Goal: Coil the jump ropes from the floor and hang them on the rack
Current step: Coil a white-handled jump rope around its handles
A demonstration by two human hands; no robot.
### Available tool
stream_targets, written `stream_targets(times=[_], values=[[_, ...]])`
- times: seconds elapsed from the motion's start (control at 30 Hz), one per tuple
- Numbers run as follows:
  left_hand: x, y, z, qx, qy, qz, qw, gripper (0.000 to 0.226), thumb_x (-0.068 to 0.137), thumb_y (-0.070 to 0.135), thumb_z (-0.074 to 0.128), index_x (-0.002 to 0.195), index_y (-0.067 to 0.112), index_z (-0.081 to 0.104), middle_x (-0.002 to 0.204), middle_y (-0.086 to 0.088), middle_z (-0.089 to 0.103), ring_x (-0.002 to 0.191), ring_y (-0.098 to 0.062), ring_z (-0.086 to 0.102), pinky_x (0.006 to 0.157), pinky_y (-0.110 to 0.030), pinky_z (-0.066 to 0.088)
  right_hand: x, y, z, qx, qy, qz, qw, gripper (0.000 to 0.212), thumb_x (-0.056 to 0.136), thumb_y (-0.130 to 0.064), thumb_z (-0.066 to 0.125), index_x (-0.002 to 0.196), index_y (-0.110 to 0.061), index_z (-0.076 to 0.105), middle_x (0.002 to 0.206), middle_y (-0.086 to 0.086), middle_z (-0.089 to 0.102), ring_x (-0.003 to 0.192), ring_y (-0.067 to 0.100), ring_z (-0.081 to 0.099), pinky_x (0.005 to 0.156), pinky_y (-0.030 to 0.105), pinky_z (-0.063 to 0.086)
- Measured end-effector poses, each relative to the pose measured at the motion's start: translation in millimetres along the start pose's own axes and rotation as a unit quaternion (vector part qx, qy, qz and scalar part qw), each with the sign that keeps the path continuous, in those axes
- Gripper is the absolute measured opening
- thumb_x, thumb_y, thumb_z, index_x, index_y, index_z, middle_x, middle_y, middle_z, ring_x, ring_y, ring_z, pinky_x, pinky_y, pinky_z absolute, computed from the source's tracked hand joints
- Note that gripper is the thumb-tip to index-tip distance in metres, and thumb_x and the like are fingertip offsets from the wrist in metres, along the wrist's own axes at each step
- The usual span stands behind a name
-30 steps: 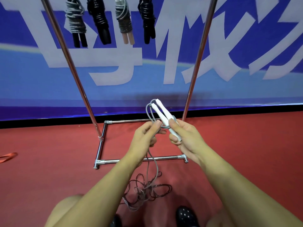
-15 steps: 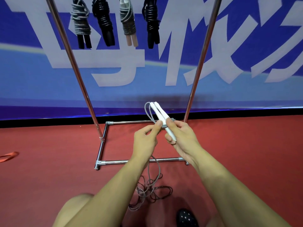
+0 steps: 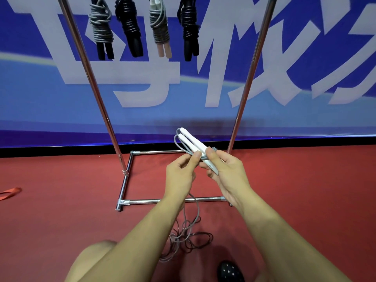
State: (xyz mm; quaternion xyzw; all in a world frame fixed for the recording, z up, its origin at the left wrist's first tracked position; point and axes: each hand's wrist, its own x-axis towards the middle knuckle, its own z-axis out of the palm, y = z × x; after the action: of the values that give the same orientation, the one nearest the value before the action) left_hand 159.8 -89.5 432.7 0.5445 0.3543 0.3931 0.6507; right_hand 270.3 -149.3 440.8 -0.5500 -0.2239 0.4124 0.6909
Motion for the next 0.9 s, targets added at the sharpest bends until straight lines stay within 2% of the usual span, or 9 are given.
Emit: stream_targets(times=[0.1,0.2,0.37,0.43,0.53,0.6,0.7,0.83,0.9], values=[[0.0,-0.8,-1.0,0.002,0.009,0.005,1.0,0.024,0.096,0.032,0.069,0.092,0.01,0.077,0.065,0.004,0.06,0.052,-0.008,0.033,0.05,-0.022,0.032,4.2,1.5,-1.7,-0.03,0.007,-0.007,1.0,0.025,0.099,-0.028,0.067,0.104,-0.004,0.075,0.082,0.002,0.073,0.073,0.01,0.063,0.058,0.021,0.043],[0.2,-2.9,-0.6,0.048,0.016,0.043,0.998,0.017,0.096,0.031,0.069,0.096,0.016,0.078,0.085,0.005,0.077,0.055,0.002,0.05,0.063,-0.023,0.04,6.3,4.6,-0.4,-0.06,0.026,-0.017,0.998,0.029,0.101,-0.029,0.063,0.104,-0.002,0.073,0.072,-0.005,0.067,0.062,0.004,0.055,0.055,0.018,0.041],[0.7,-2.9,-0.1,0.059,0.024,0.061,0.996,0.014,0.096,0.03,0.07,0.096,0.018,0.078,0.09,0.004,0.079,0.081,-0.009,0.071,0.078,-0.033,0.053,7.4,7.7,3.7,-0.086,0.05,-0.023,0.995,0.041,0.098,-0.043,0.066,0.118,-0.007,0.064,0.086,0.003,0.066,0.067,0.006,0.054,0.061,0.021,0.044],[0.5,-3.7,-1.1,0.067,0.027,0.059,0.996,0.015,0.095,0.031,0.071,0.096,0.018,0.078,0.088,0.003,0.079,0.081,-0.01,0.071,0.082,-0.036,0.055,6.2,6.5,4.0,-0.066,0.06,-0.018,0.996,0.035,0.098,-0.04,0.066,0.121,-0.017,0.054,0.099,0.004,0.068,0.069,0.008,0.056,0.066,0.024,0.046],[1.4,-5.0,-1.2,0.053,0.019,0.059,0.997,0.013,0.096,0.028,0.071,0.099,0.017,0.077,0.091,0.001,0.079,0.091,-0.014,0.075,0.091,-0.038,0.056,5.3,6.4,2.5,-0.122,0.033,-0.054,0.99,0.019,0.102,-0.037,0.06,0.114,-0.023,0.064,0.104,-0.001,0.07,0.069,0.002,0.057,0.075,0.025,0.048],[1.1,-3.2,1.0,0.028,0.02,0.057,0.998,0.013,0.096,0.023,0.071,0.103,0.013,0.075,0.089,-0.002,0.079,0.075,-0.006,0.073,0.077,-0.026,0.057,5.3,5.9,2.4,-0.134,0.038,-0.077,0.987,0.017,0.102,-0.035,0.061,0.112,-0.022,0.067,0.097,-0.004,0.07,0.071,0.001,0.058,0.078,0.029,0.05],[-0.1,1.7,4.4,-0.002,0.036,0.023,0.999,0.02,0.096,0.024,0.07,0.097,0.005,0.074,0.07,-0.001,0.071,0.045,-0.002,0.043,0.05,-0.016,0.036,4.3,4.1,3.0,-0.129,0.035,-0.099,0.986,0.02,0.101,-0.035,0.063,0.115,-0.021,0.066,0.09,-0.005,0.068,0.074,0.003,0.059,0.077,0.03,0.05],[1.7,6.6,4.1,-0.01,0.021,-0.049,0.999,0.044,0.092,0.042,0.072,0.057,0.016,0.061,0.06,-0.005,0.047,0.048,-0.014,0.022,0.043,-0.02,0.022,4.7,1.5,1.3,-0.127,0.025,-0.128,0.983,0.021,0.101,-0.026,0.062,0.118,-0.015,0.065,0.088,-0.004,0.066,0.069,0.0,0.055,0.069,0.02,0.044],[2.0,8.4,4.5,-0.001,0.026,-0.061,0.998,0.051,0.089,0.045,0.074,0.056,0.016,0.049,0.06,-0.008,0.05,0.047,-0.015,0.022,0.043,-0.02,0.022,4.2,0.0,-0.1,-0.144,0.015,-0.14,0.98,0.02,0.101,-0.024,0.064,0.119,-0.015,0.067,0.091,-0.005,0.067,0.072,0.001,0.057,0.071,0.02,0.044]])
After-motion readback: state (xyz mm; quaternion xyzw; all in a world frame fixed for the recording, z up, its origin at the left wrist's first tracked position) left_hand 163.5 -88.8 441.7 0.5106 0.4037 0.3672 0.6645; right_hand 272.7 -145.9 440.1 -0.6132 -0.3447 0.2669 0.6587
